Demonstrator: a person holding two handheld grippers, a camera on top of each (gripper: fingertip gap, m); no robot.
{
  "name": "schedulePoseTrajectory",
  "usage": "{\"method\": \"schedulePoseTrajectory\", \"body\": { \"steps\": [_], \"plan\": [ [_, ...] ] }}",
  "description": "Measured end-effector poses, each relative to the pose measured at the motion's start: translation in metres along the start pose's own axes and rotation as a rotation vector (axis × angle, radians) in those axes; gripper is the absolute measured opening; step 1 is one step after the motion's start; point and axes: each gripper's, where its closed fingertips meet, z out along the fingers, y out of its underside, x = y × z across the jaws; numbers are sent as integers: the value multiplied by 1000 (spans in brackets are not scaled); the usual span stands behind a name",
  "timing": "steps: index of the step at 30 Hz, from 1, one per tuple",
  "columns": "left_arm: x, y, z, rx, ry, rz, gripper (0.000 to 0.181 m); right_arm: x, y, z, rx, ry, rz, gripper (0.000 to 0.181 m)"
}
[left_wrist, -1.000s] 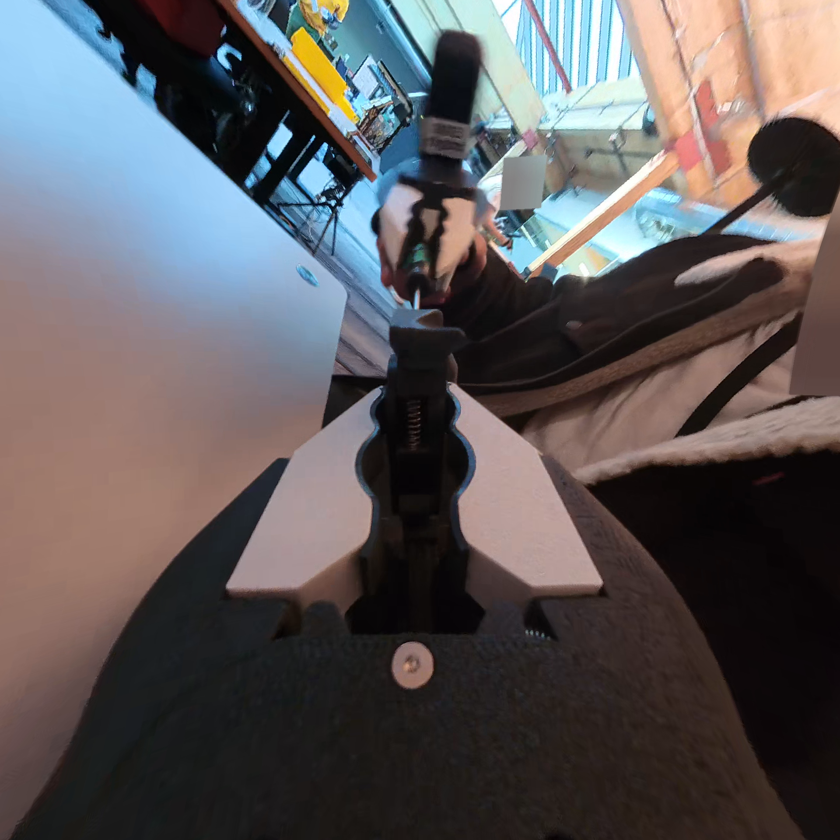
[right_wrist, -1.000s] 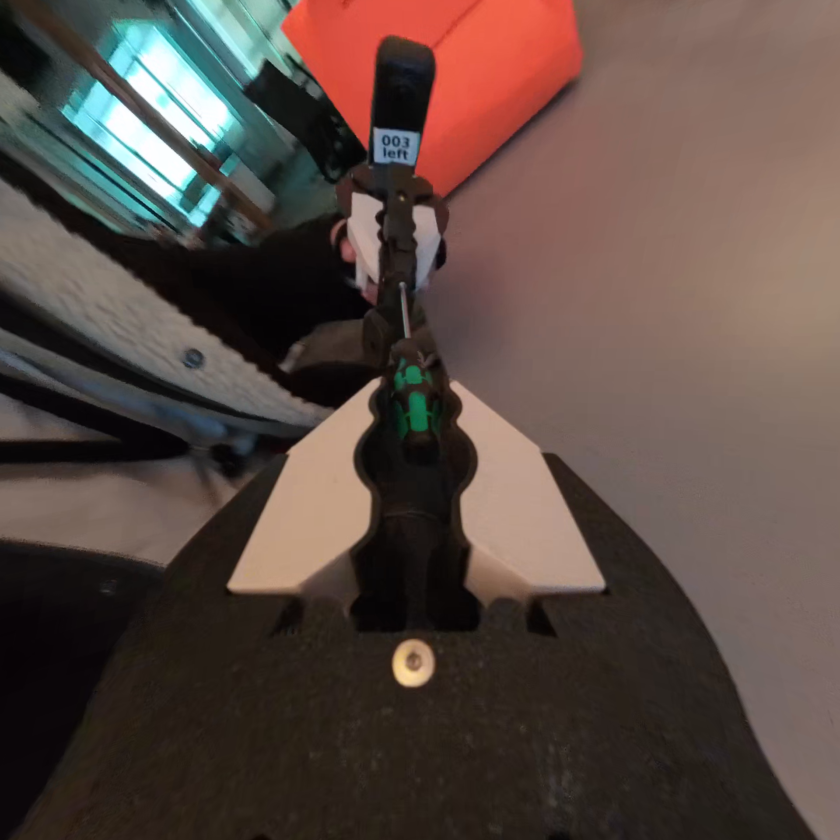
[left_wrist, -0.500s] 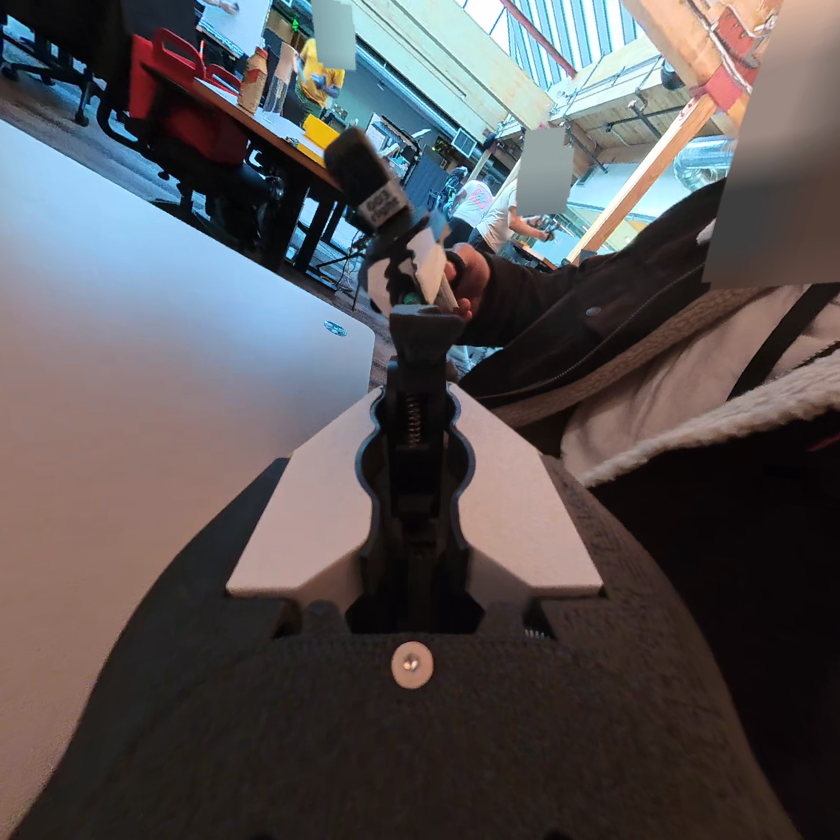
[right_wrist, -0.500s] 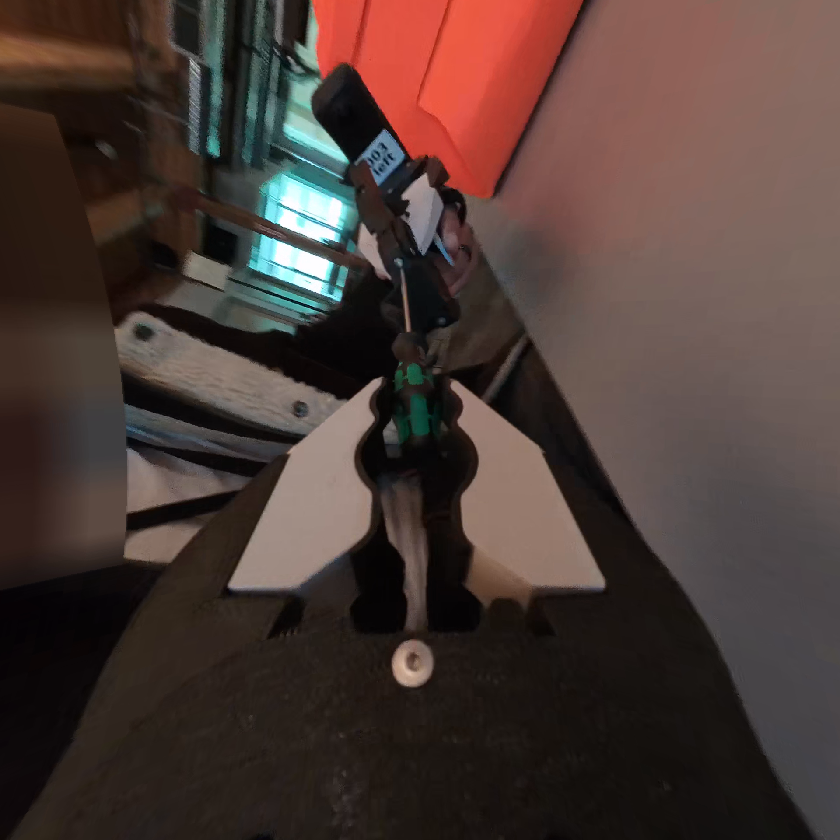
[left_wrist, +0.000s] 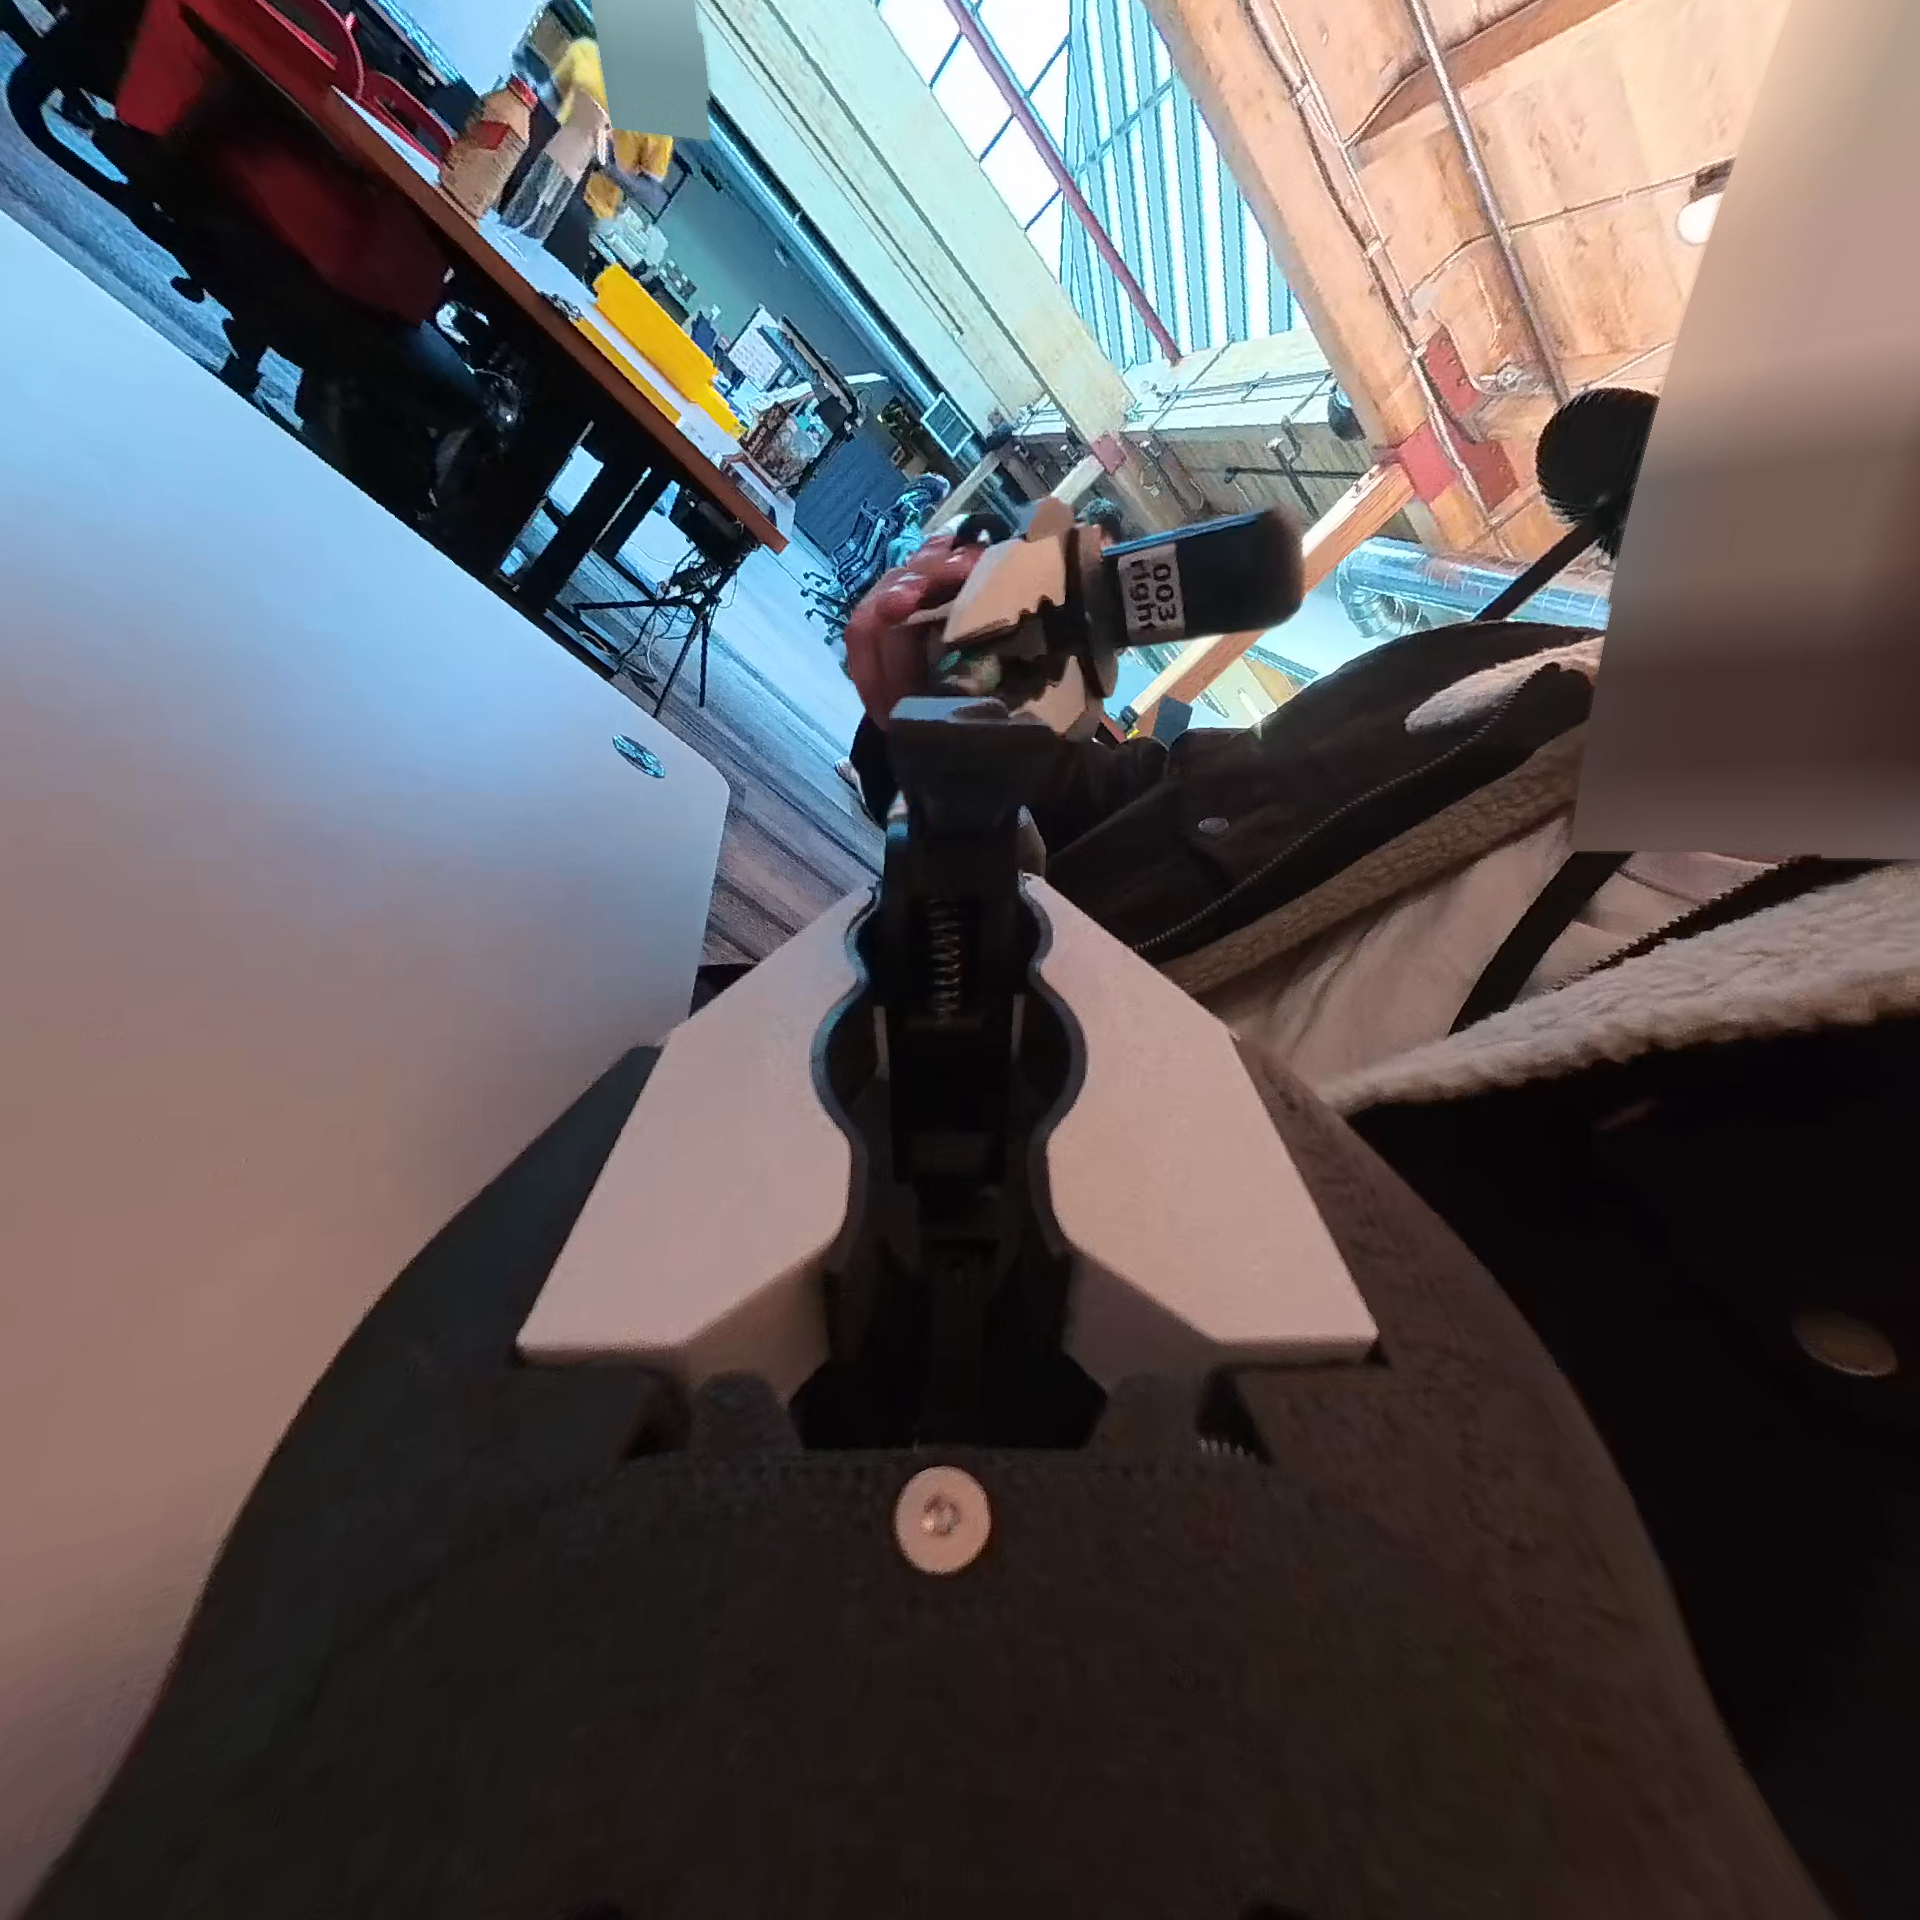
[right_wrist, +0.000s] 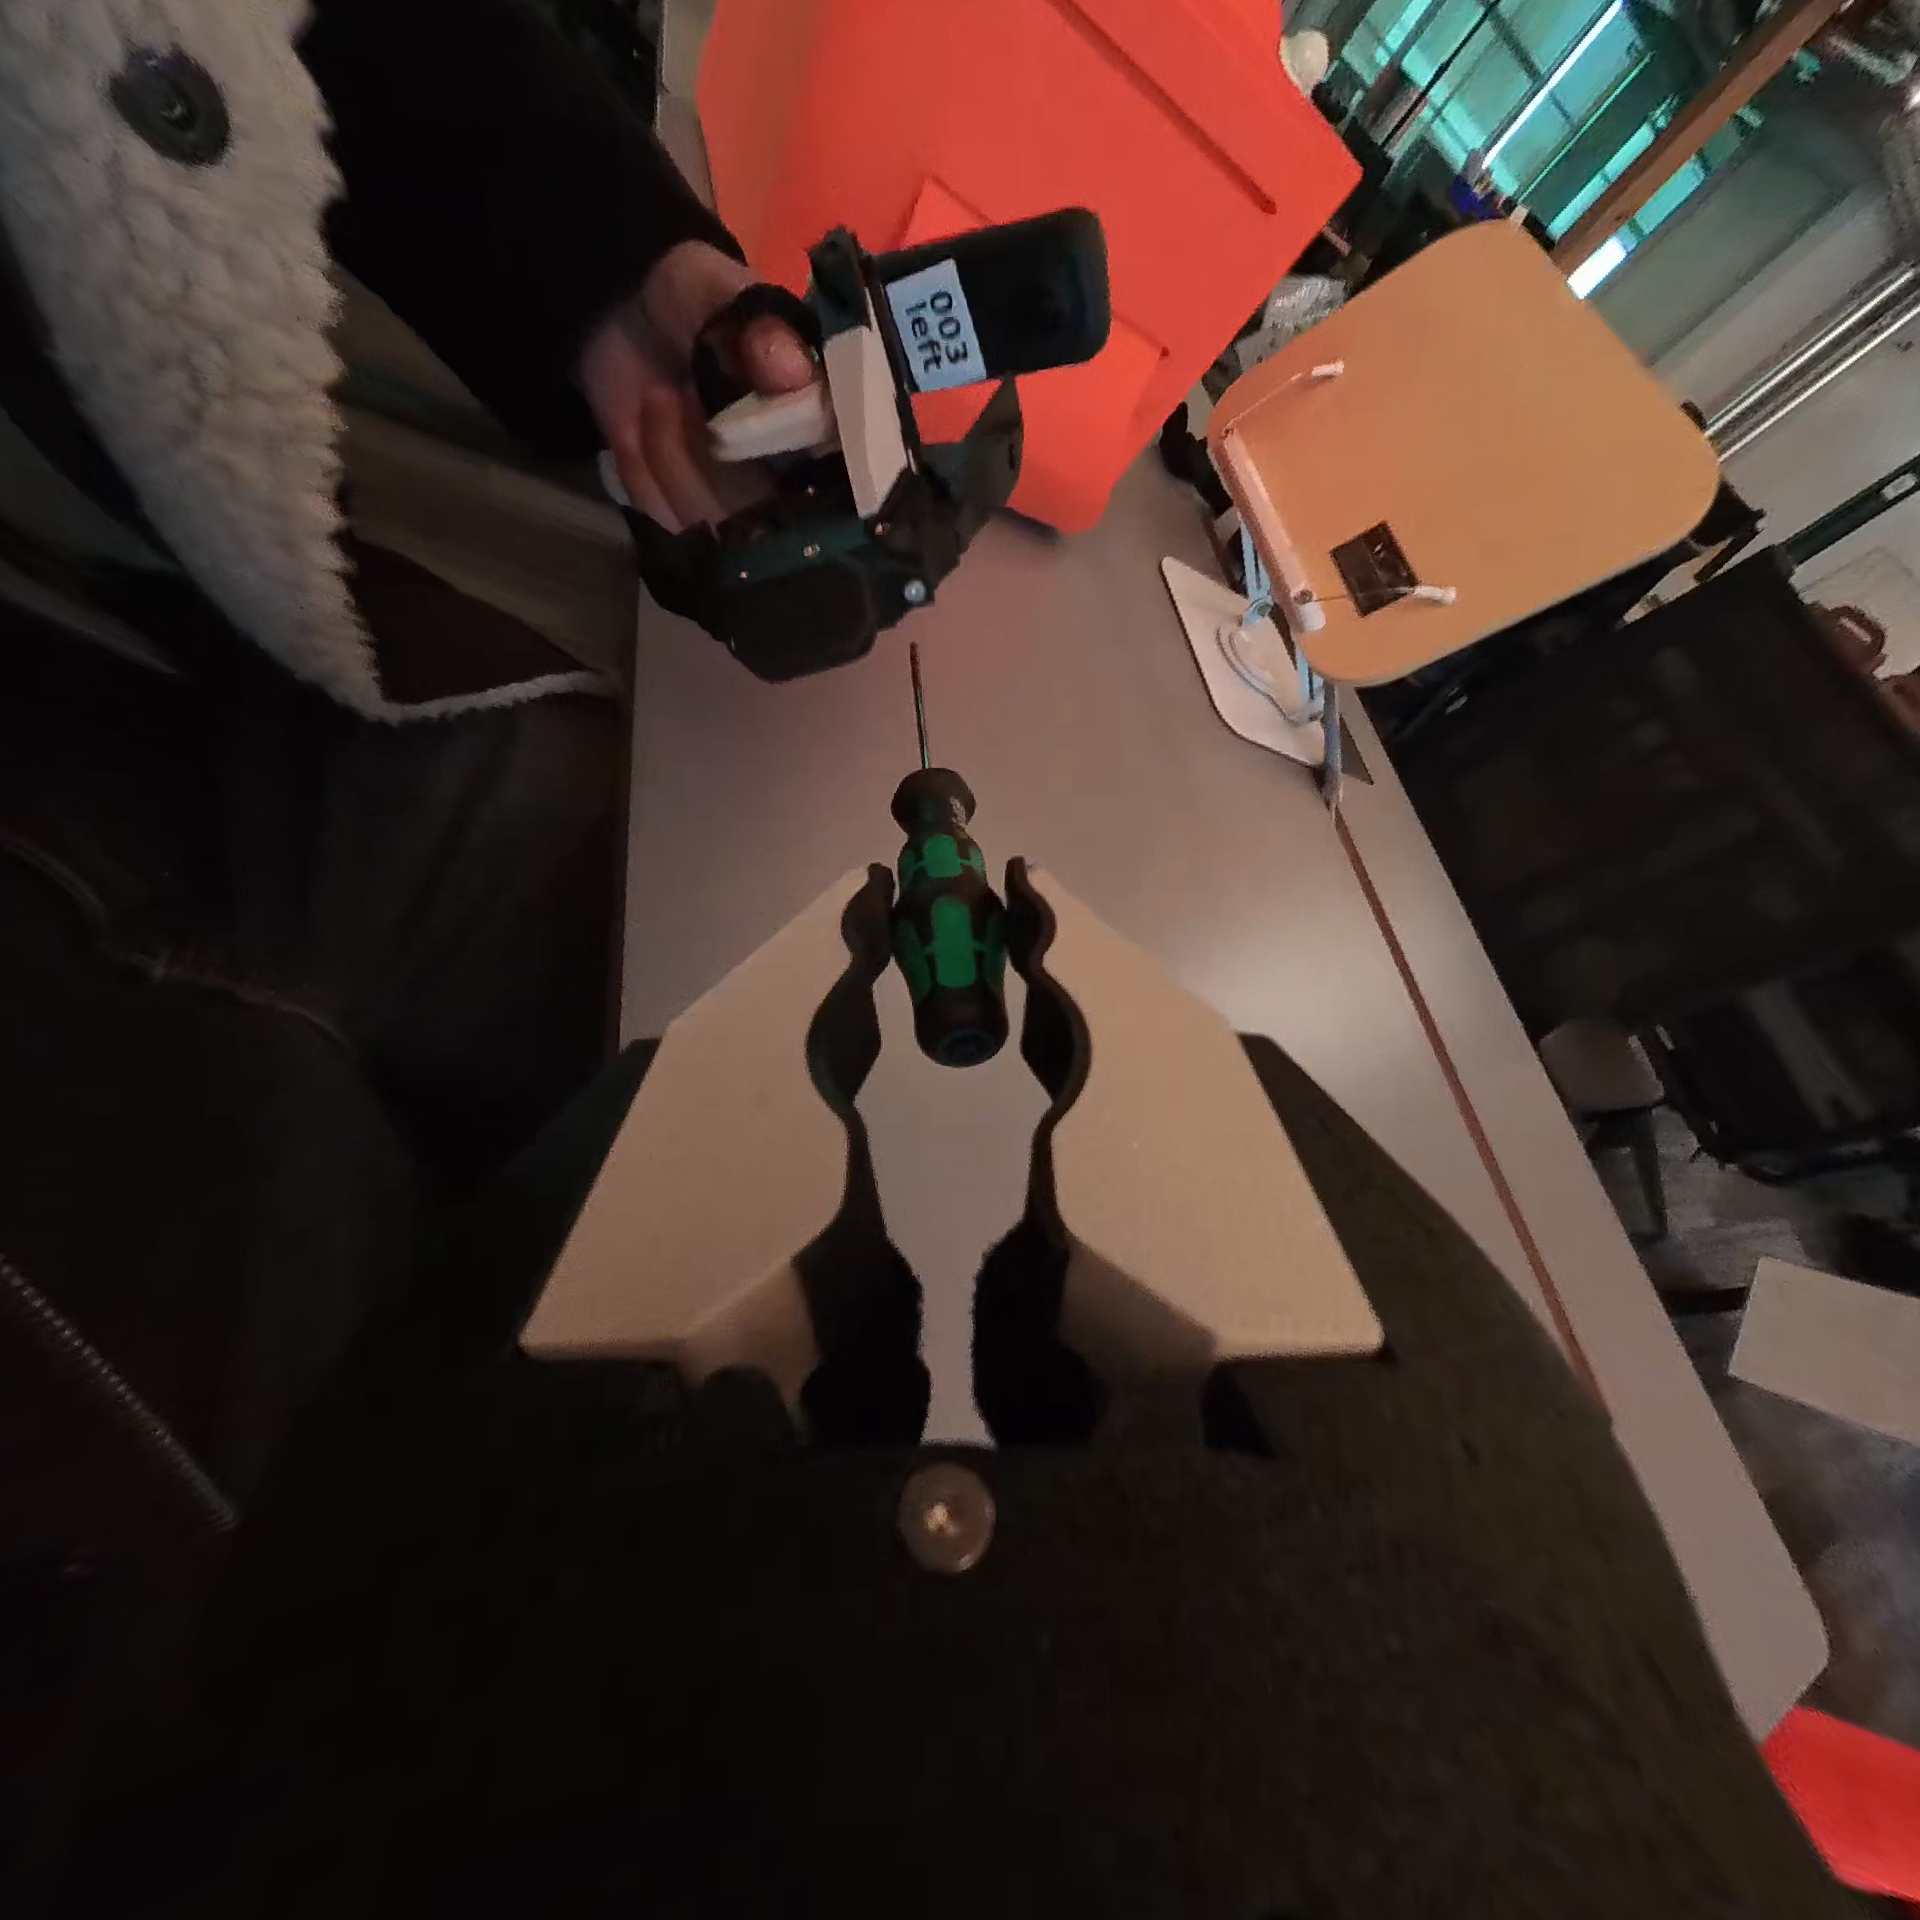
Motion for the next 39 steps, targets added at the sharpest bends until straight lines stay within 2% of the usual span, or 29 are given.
{"method": "schedulePoseTrajectory", "body": {
  "steps": [7,39],
  "plan": [
    [-3,2,-1,-3,3,-8,22,1,-15,-5,42,21,-38,21],
    [2,6,-1,-10,17,-28,22,-2,-11,0,34,-8,4,21]
  ]
}}
